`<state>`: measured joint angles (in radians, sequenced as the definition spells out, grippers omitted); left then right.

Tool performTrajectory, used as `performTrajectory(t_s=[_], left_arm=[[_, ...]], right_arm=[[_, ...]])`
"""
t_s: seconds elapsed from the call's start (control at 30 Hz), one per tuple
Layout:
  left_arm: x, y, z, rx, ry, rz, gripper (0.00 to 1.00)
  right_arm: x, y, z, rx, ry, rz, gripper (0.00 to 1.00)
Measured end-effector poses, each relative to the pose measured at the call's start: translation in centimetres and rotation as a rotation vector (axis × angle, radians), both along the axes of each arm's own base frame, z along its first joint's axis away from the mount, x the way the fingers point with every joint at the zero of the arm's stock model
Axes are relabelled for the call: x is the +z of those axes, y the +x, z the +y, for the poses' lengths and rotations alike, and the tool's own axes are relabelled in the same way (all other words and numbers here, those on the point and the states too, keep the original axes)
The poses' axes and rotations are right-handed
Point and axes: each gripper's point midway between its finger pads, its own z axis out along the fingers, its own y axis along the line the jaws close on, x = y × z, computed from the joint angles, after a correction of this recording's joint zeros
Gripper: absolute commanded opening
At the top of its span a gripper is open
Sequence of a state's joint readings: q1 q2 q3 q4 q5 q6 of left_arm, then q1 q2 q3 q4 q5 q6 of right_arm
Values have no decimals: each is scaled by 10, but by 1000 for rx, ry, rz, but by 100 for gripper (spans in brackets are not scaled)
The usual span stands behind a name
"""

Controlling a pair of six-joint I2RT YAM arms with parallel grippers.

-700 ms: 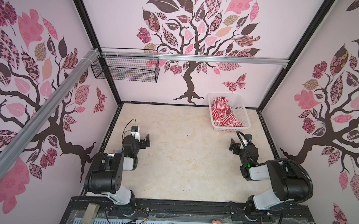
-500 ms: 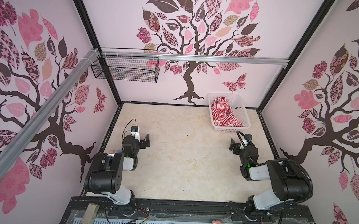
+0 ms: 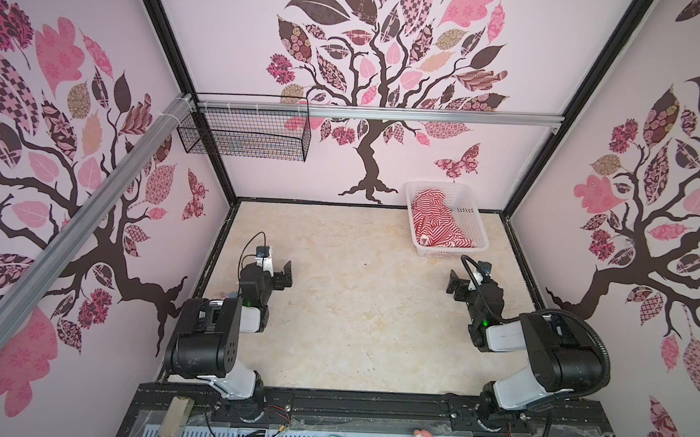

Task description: Fold and stack the tank tops

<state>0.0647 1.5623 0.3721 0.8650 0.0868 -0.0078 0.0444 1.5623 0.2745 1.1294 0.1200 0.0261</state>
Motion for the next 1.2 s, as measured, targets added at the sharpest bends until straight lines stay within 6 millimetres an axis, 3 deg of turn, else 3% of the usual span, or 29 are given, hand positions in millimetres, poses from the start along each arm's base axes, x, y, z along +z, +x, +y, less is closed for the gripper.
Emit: performTrajectory(t_s=[0.47,0.63,0.73,0.9,1.1,1.2], left_arm=[[0,0,2,17,-5,-1,97],[9,-2,5,36,-18,0,97],[32,1,8,45,-32,0,97],[76,3,3,15,-50,-24,97],[77,-6,-11,-52,-85,108,97],[79,-9,-14,-66,-95,186,97]], right_arm=[[1,0,0,-1,0,-3,100],[9,-3,-10,-62,12,-15,100],[28,-1,-19,-120,27,-20,100],[80,22,-46,-331,141,-31,100],[164,67,-57,-480,320,21,100],[179,75,-46,-429,333,72,100]])
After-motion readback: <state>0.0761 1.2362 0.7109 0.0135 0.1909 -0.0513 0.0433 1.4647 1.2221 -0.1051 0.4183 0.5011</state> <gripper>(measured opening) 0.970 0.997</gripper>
